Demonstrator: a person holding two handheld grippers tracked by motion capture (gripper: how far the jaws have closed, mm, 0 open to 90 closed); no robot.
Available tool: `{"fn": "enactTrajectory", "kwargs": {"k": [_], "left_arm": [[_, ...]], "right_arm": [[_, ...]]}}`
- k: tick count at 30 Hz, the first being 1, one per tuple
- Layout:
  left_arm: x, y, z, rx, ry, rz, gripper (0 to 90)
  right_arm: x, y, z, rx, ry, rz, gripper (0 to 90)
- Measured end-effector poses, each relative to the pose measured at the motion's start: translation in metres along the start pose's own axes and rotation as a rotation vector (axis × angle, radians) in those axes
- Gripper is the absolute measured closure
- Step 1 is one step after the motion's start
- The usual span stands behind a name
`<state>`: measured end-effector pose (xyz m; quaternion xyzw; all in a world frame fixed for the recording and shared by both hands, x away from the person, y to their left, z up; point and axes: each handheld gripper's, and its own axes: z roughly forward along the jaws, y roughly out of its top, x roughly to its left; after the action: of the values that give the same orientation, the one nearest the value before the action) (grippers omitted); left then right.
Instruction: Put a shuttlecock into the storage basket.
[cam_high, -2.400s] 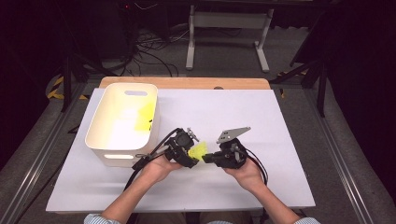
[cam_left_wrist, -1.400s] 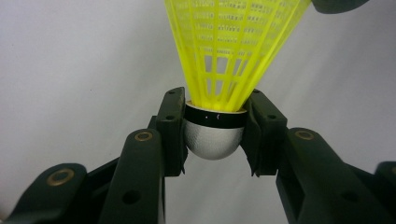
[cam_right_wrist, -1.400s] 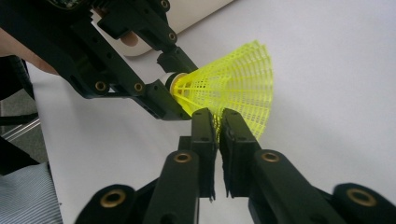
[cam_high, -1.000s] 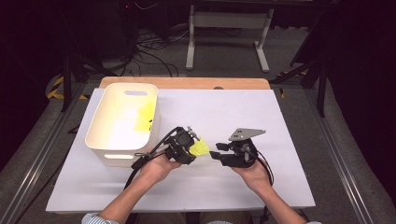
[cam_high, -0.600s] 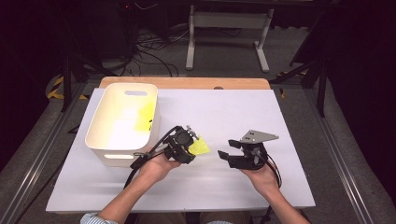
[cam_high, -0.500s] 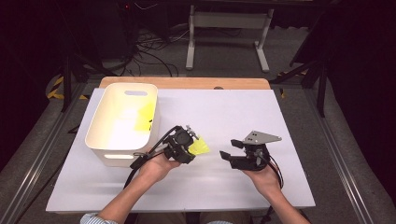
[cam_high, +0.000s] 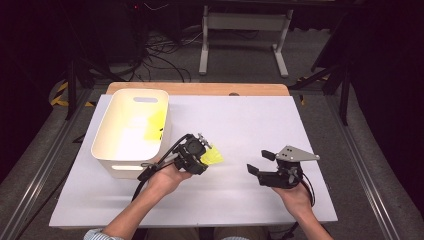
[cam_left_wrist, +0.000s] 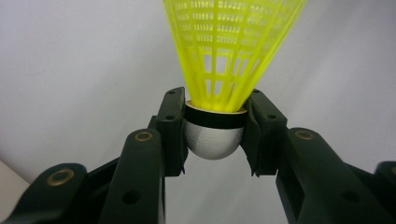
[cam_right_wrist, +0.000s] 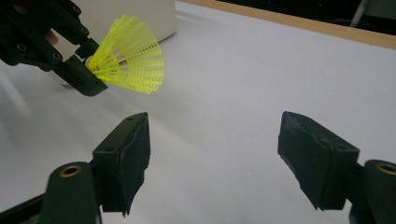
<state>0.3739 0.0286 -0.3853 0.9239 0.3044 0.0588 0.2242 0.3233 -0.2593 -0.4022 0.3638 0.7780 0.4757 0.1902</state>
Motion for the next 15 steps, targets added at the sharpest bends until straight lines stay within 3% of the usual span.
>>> {"fn": "enactTrajectory", "kwargs": {"k": [6,15], "left_arm": [[0.001,0.001,-0.005,-0.006,0.013,0.006,64.2],[0.004,0.001,-0.011,-0.027,-0.005,-0.027,64.1]], "right_arm": [[-0.005,-0.01,-0.008,-0.031,-0.028,0.007,23.1],[-0.011,-0.024,-0.017,-0.049,-0.054,0.014,19.4]]}}
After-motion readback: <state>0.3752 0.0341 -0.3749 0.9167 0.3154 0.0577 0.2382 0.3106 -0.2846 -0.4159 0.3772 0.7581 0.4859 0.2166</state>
